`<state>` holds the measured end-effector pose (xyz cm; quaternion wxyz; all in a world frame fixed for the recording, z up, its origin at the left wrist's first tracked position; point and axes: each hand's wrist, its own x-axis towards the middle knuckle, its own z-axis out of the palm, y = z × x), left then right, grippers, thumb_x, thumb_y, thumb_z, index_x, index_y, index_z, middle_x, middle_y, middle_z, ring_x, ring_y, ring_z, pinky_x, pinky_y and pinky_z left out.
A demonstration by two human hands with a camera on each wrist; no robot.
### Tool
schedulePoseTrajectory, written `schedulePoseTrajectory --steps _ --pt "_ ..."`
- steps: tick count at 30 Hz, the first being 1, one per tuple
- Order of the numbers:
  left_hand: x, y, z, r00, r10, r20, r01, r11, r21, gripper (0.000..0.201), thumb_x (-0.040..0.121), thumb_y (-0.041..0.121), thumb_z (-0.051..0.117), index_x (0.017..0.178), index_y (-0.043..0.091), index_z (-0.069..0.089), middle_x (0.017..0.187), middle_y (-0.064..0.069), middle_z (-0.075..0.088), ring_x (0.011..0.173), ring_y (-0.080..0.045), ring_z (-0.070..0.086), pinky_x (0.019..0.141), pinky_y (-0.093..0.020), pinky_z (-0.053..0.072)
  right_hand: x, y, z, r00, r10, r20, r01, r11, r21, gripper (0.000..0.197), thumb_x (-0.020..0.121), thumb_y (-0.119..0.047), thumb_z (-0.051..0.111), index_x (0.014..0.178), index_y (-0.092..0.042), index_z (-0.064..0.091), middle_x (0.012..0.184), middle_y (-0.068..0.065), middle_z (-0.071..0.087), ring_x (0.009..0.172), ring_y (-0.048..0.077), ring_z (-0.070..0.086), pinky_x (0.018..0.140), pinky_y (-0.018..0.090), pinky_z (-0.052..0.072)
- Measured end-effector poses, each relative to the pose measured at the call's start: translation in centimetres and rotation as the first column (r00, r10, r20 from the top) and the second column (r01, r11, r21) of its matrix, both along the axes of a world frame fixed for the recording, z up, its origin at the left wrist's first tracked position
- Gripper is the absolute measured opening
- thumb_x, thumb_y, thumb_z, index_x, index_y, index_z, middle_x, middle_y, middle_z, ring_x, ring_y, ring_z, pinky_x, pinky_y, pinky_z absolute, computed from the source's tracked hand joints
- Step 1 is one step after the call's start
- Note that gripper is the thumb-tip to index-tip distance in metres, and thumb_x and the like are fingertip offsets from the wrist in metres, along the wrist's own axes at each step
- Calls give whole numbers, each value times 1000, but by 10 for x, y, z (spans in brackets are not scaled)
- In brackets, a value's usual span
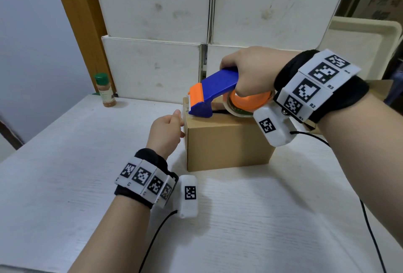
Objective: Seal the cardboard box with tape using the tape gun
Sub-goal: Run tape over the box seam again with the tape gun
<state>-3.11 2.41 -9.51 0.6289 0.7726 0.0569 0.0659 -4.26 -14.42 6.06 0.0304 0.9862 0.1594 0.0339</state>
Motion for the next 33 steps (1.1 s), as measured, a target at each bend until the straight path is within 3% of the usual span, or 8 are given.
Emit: schedulePoseTrajectory --steps 4,9,15,17,19,21,25,33 --pt "-3 -10 -4 996 36 86 -42 996 73 47 100 31 34 57 12 35 60 -6 39 63 -22 37 62 -32 31 -2 1 0 1000 -2 11 2 1000 3 39 74 -10 55 111 -23 57 95 0 59 79 23 52 58 25 37" --pt "2 -13 -9 1000 0 1 0 1000 10 44 99 32 30 62 11 43 67 -4 45 71 -23 43 70 -37 37 -2 2 -1 1000 -4 6 4 1000 30 41 75 -9 55 114 -23 57 97 -1 58 81 22 52 58 25 37" --pt "7 -9 -11 999 -27 -37 28 999 38 39 98 24 34 60 15 33 64 -1 37 59 -14 34 59 -29 30 -1 1 -3 1000 2 10 -2 999 45 42 74 -9 57 113 -23 58 100 1 61 83 22 53 61 26 38" --pt "11 -5 -11 999 -43 -23 45 996 79 35 96 21 39 64 9 45 70 -6 47 59 -13 38 55 -23 31 -1 1 -3 1000 2 9 -3 999 50 42 74 -10 57 113 -23 58 100 0 61 84 22 53 61 26 38" --pt "15 -3 -8 1000 -17 -24 18 998 58 22 95 18 41 104 7 57 112 -10 56 83 -15 52 66 -21 40 0 1 -3 1000 1 7 -1 999 53 42 74 -9 57 114 -23 58 101 1 60 84 23 53 62 26 38" --pt "15 -6 -2 999 29 -32 -29 1000 -5 29 98 20 36 123 12 47 134 -8 44 104 -17 49 87 -26 42 1 0 -3 1000 0 4 -1 998 62 41 74 -9 57 114 -23 58 100 1 60 84 22 53 58 24 37" --pt "13 -15 1 998 12 -57 -17 996 -88 40 100 36 29 130 15 43 138 -9 42 121 -22 47 108 -38 35 2 -3 -4 1000 3 17 -5 998 70 41 73 -9 57 112 -21 58 99 1 60 83 23 52 58 25 37" --pt "14 -15 -8 992 -61 -112 56 997 -50 52 100 43 23 132 9 47 135 -14 51 125 -29 47 108 -40 35 3 -1 -4 1000 3 10 -4 996 84 41 73 -9 57 111 -23 59 97 0 60 82 23 53 58 25 37"
